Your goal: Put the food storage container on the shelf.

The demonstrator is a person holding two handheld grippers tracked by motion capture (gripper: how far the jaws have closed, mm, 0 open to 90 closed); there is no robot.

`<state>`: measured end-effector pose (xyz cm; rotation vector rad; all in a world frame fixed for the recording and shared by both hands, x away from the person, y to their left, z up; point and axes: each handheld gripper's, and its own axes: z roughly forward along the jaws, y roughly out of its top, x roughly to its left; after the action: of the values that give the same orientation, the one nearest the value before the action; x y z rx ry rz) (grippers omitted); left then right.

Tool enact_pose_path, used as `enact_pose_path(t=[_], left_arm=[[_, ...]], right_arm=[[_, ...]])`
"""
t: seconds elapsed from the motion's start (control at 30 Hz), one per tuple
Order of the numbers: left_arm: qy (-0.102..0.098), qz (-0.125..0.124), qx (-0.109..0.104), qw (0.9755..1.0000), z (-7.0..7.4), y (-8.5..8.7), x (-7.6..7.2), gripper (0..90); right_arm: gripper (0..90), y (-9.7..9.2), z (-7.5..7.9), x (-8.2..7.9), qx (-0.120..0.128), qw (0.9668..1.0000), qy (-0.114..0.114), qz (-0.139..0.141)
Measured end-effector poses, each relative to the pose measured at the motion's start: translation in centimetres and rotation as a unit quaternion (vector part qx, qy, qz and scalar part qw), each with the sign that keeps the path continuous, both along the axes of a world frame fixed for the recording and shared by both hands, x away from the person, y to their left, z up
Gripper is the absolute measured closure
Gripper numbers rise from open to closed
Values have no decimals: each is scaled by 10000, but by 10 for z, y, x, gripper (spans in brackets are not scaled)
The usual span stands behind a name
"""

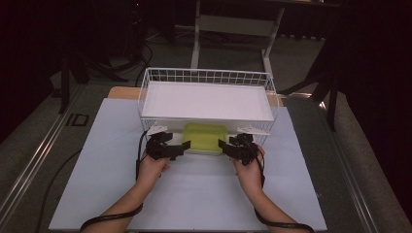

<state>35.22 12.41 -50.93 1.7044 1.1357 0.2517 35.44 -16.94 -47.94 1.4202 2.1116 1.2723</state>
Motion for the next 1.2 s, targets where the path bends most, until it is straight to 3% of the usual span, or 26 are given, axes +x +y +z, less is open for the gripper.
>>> enact_pose_path(t=[0.17, 0.2, 0.33, 0.37, 0.53, 0.63, 0.73, 0.77, 0.83, 1.0, 1.2], left_arm=[[-33, -115, 52, 9999, 5, 7, -16, 77], [-21, -163, 49, 9999, 6, 9, -20, 77], [-28, -294, 178, 9994, 7, 11, -29, 77], [25, -514, 258, 9983, 7, 13, -36, 77], [67, -654, 193, 9977, 5, 19, -53, 77], [71, -688, 167, 9975, 4, 21, -61, 77], [68, -707, 155, 9974, 3, 22, -67, 77], [-1, -781, 270, 9966, 2, 21, -74, 77], [-42, -843, 291, 9960, 1, 20, -78, 77], [-16, -937, 348, 9950, -5, 17, -82, 77], [0, -942, 383, 9948, -8, 16, -84, 77]], right_arm=[[497, 3, 10, -10, 21, 9995, -154, 262], [500, 6, 14, -15, 128, 9989, -188, 413], [500, 12, 15, -23, 195, 9986, -7, 492], [514, 14, 15, -25, 166, 9986, 2, 496], [799, 26, 5, -38, -3, 9976, 132, 685], [891, 31, -3, -40, -105, 9966, 219, 793], [899, 35, -8, -40, -173, 9958, 256, 860], [900, 41, -14, -40, -272, 9952, 263, 903], [900, 44, -18, -39, -321, 9948, 267, 931], [900, 51, -27, -36, -477, 9940, 270, 945], [900, 60, -40, -23, -686, 9943, 286, 770]])
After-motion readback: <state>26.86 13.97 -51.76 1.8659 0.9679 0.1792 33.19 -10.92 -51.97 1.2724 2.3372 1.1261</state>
